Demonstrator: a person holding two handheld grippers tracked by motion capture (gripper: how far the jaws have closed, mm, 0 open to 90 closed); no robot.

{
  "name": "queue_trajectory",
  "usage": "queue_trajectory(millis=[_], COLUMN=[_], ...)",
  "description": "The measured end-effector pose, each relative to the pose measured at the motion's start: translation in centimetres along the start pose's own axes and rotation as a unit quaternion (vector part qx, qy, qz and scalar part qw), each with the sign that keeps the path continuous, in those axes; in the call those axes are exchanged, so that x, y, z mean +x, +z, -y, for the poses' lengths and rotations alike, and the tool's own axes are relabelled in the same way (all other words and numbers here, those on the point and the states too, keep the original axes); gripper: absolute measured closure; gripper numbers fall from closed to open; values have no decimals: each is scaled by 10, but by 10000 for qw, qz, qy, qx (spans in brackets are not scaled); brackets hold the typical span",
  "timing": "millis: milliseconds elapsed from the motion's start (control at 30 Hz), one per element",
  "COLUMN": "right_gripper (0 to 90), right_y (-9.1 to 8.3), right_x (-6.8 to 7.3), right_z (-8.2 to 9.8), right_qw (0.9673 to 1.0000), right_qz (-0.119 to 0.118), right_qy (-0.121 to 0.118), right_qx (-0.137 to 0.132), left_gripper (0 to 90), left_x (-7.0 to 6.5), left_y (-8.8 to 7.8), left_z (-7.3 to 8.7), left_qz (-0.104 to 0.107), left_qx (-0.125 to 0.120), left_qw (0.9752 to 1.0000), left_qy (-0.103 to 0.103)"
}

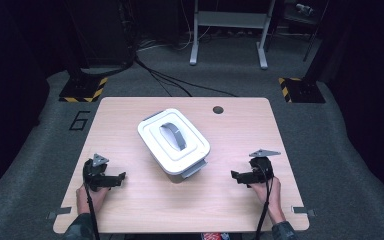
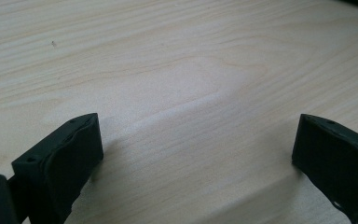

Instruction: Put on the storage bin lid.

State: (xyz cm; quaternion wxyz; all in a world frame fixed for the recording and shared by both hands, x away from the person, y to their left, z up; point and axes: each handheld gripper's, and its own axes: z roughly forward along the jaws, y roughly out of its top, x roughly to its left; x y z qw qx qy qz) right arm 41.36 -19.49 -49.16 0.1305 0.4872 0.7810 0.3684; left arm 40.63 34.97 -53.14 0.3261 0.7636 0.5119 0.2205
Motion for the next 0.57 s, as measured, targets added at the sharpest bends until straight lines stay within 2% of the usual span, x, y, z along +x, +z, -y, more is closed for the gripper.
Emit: queue_trajectory(millis=[100, 133, 267, 367, 400, 433, 467, 500, 567], right_gripper=[0, 0, 0, 0, 0, 0, 0, 0, 0], right_y=[7, 10, 13, 13, 14, 15, 16, 17, 16], right_x=[-4, -6, -9, -9, -9, -9, -6, -3, -3], right_z=[14, 18, 27, 31, 32, 35, 36, 36, 37], right_qw=[10000, 9999, 9999, 9998, 9997, 9991, 9977, 9965, 9964], right_qz=[42, 75, 63, 169, 190, 352, 607, 727, 684], right_qy=[36, -26, 62, 11, -29, -148, -273, -422, -493], right_qx=[76, 101, 94, -46, -122, -187, -105, -24, -21], left_gripper=[16, 16, 16, 16, 16, 16, 16, 16, 16], left_x=[0, 0, 0, 0, 0, 0, 0, 0, 0], left_y=[0, 0, 1, 1, 1, 1, 0, 1, 1], left_z=[0, 0, 0, 0, 0, 0, 0, 0, 0], left_qz=[-5, -1, -10, -11, -14, -12, -18, -13, -16], left_qx=[-16, -3, -38, -39, -40, -41, -11, -41, -42], left_qw=[10000, 10000, 10000, 10000, 10000, 10000, 10000, 10000, 10000], left_qy=[-4, -1, -12, -13, -14, -16, -13, -17, -19])
